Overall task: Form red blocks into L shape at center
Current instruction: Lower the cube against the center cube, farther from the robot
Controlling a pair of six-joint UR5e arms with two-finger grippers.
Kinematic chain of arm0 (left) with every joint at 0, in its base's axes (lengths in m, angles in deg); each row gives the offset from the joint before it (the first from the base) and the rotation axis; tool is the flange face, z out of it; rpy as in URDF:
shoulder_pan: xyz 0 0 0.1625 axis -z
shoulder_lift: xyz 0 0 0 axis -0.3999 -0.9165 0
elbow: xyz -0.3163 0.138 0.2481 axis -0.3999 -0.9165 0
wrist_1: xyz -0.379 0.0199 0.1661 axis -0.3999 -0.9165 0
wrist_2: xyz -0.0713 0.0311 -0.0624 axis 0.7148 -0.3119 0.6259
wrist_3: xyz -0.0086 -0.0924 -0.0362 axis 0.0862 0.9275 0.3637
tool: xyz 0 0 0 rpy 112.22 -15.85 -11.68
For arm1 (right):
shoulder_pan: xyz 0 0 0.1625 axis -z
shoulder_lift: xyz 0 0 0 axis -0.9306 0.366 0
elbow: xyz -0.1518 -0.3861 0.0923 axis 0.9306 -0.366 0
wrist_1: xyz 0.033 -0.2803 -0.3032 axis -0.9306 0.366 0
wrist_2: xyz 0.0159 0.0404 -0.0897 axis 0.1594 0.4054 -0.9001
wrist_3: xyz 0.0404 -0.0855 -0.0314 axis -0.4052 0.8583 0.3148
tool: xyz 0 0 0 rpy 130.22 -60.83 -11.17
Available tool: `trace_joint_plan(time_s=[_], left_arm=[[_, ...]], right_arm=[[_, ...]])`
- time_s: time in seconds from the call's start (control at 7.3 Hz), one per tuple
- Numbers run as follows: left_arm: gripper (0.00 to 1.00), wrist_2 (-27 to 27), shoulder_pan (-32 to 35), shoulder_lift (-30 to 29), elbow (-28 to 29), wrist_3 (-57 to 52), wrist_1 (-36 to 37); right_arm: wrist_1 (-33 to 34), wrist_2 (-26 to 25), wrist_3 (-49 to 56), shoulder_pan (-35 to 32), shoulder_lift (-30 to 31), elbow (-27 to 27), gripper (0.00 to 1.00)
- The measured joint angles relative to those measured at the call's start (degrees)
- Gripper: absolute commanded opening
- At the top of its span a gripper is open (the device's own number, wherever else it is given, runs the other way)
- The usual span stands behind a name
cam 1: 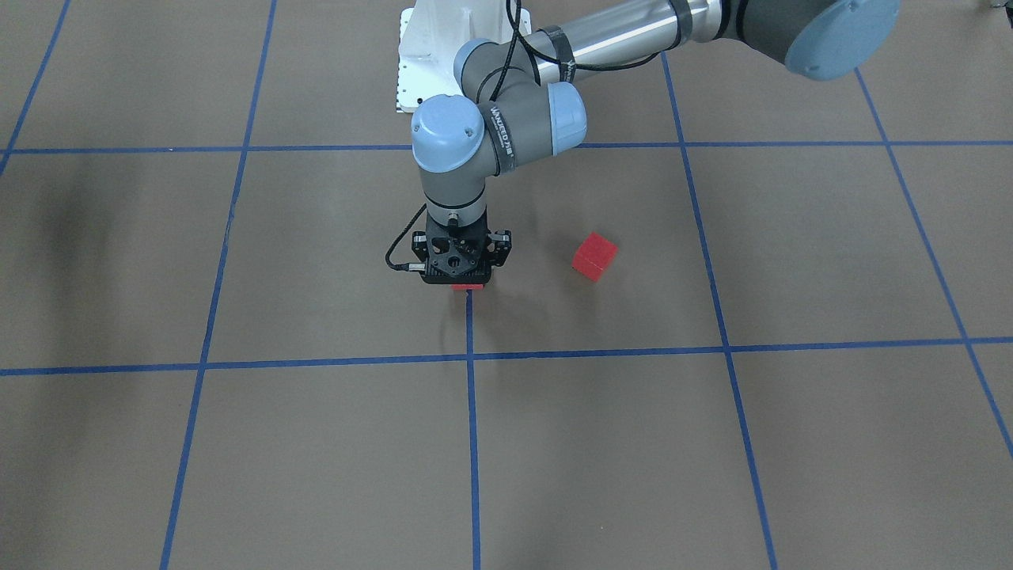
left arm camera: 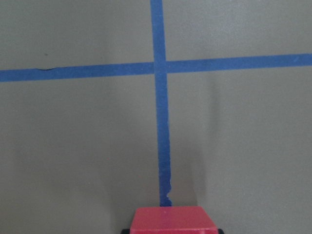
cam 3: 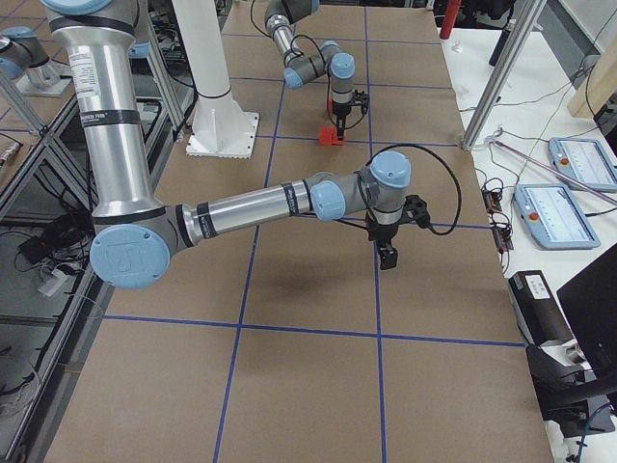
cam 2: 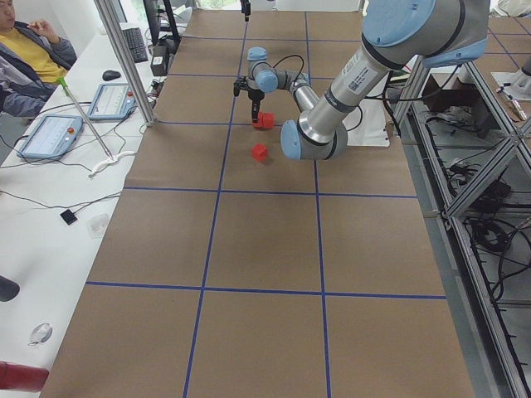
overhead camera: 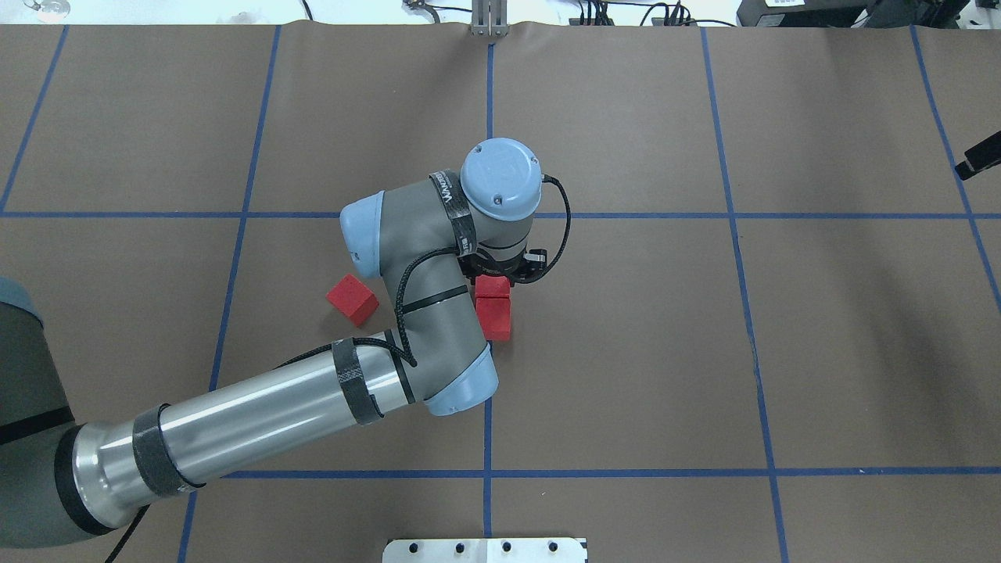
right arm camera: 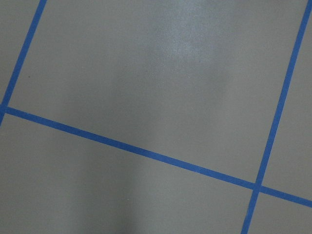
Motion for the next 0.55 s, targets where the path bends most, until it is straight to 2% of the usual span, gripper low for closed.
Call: trace_joint_plan(time_s=[0.27,0.55], left_arm=[[0.37,0.0,-0.1,0.0,0.1,0.0,-0.4],[0.41,0.0,-0.2,0.0,0.1,0.0,-0.6]], right_arm=[[0.0,0.0,0.0,0.0,0.1,-0.1,1.00],[0.0,0.0,0.0,0.0,0.1,-0.1,1.00]])
